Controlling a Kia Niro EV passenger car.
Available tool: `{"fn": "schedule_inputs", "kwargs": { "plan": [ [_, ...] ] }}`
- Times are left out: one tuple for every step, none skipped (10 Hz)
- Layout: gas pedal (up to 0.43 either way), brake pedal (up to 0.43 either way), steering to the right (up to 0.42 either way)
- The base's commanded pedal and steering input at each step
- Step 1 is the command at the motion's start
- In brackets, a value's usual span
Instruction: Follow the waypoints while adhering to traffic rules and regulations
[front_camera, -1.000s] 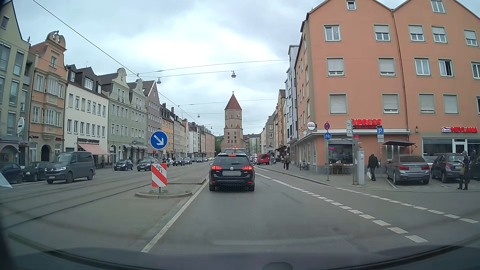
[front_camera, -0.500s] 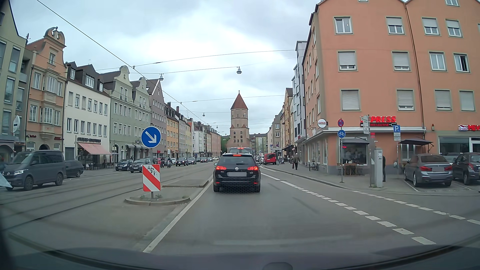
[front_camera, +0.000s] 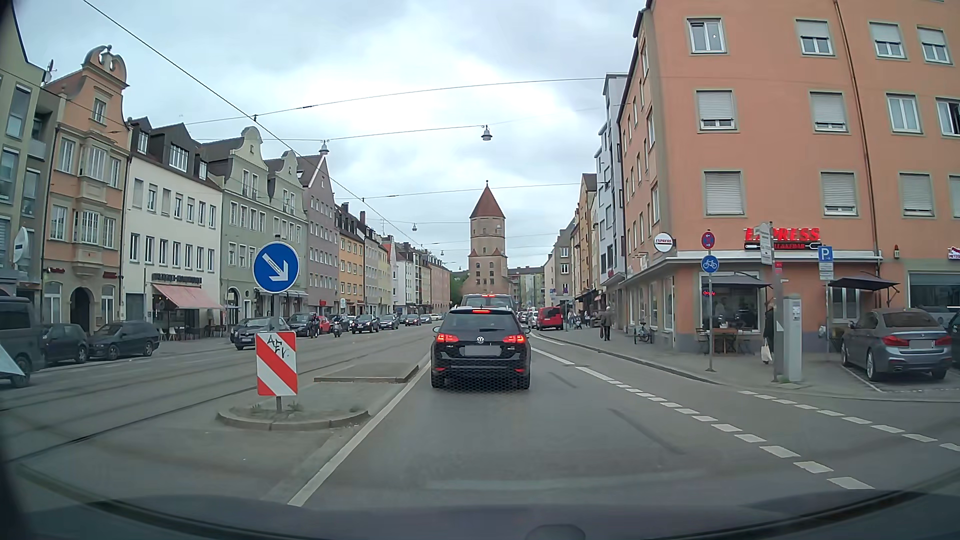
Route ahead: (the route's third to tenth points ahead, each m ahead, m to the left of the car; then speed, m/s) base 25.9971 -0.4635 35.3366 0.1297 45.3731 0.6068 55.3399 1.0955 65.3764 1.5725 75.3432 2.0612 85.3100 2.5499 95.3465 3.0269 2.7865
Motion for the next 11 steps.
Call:
{"fn": "schedule_inputs", "kwargs": {
  "plan": [
    [0.000, 0.000, -0.030],
    [0.000, 0.000, -0.030],
    [0.000, 0.000, -0.029],
    [0.000, 0.000, -0.027],
    [0.000, 0.000, -0.024],
    [0.000, 0.018, -0.021],
    [0.000, 0.079, -0.017],
    [0.000, 0.104, -0.014],
    [0.000, 0.146, -0.014],
    [0.000, 0.165, -0.014],
    [0.000, 0.189, -0.014]
  ]
}}
